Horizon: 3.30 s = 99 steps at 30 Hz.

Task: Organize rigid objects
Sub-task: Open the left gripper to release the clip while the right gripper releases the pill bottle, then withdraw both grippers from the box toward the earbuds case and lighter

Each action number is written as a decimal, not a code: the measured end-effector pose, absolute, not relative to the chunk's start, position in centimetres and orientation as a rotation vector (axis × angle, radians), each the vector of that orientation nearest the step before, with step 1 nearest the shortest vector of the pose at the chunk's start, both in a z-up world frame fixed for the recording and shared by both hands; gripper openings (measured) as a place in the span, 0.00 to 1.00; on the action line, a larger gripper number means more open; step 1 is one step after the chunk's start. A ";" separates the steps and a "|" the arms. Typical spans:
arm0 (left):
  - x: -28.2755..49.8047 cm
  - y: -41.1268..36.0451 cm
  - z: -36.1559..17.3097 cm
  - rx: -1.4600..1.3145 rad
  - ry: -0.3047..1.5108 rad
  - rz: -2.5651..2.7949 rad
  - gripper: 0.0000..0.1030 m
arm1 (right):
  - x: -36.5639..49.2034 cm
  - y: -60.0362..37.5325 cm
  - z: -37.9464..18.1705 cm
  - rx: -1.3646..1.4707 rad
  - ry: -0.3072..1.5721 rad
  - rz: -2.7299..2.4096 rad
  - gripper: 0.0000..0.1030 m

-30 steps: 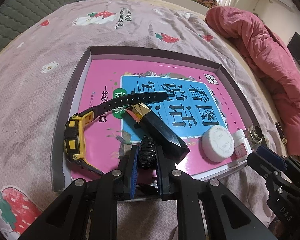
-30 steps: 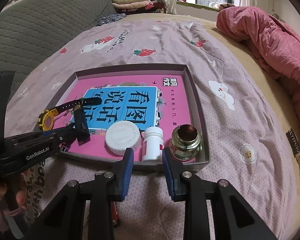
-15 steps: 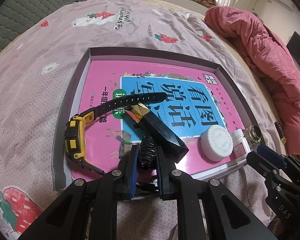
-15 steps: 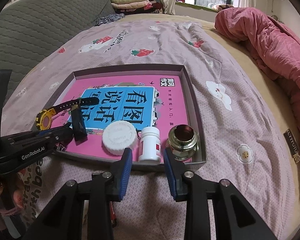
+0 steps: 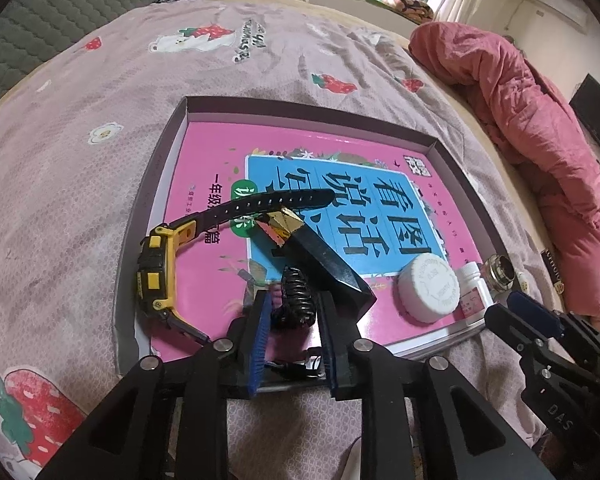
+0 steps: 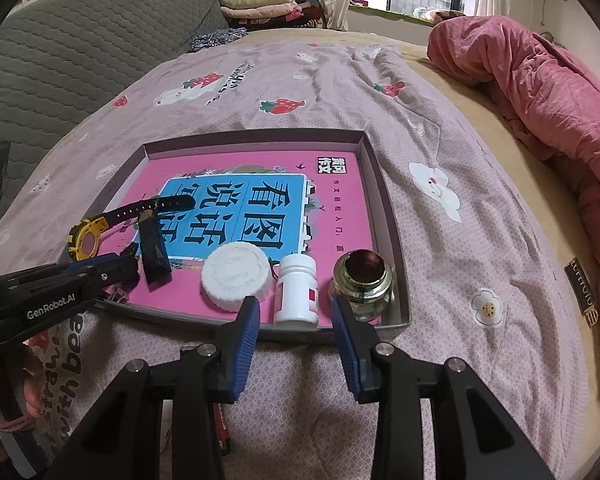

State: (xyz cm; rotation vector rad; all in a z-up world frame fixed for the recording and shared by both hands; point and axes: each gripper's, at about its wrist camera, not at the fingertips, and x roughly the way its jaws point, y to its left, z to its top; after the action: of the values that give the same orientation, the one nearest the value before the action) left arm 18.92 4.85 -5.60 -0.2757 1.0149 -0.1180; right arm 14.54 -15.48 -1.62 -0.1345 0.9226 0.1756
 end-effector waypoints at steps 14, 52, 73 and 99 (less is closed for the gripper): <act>17.9 5.1 -4.1 -0.283 0.976 -0.129 0.50 | 14.4 -15.1 -1.8 -0.148 0.912 0.174 0.46; 12.6 5.3 2.3 -0.264 0.777 -0.076 0.74 | 12.1 -16.4 1.8 -0.114 0.813 0.187 0.58; 9.7 4.8 3.1 -0.192 0.803 -0.042 0.74 | 9.0 -16.5 2.9 -0.106 0.765 0.243 0.65; 7.8 2.9 0.5 -0.126 0.925 -0.073 0.74 | 6.4 -16.3 1.0 -0.119 0.810 0.281 0.65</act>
State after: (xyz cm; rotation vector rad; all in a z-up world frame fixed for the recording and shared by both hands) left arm 7.83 2.90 0.52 -0.1256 0.9248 -0.0727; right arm 6.42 -16.29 0.99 -0.1193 0.8105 0.2811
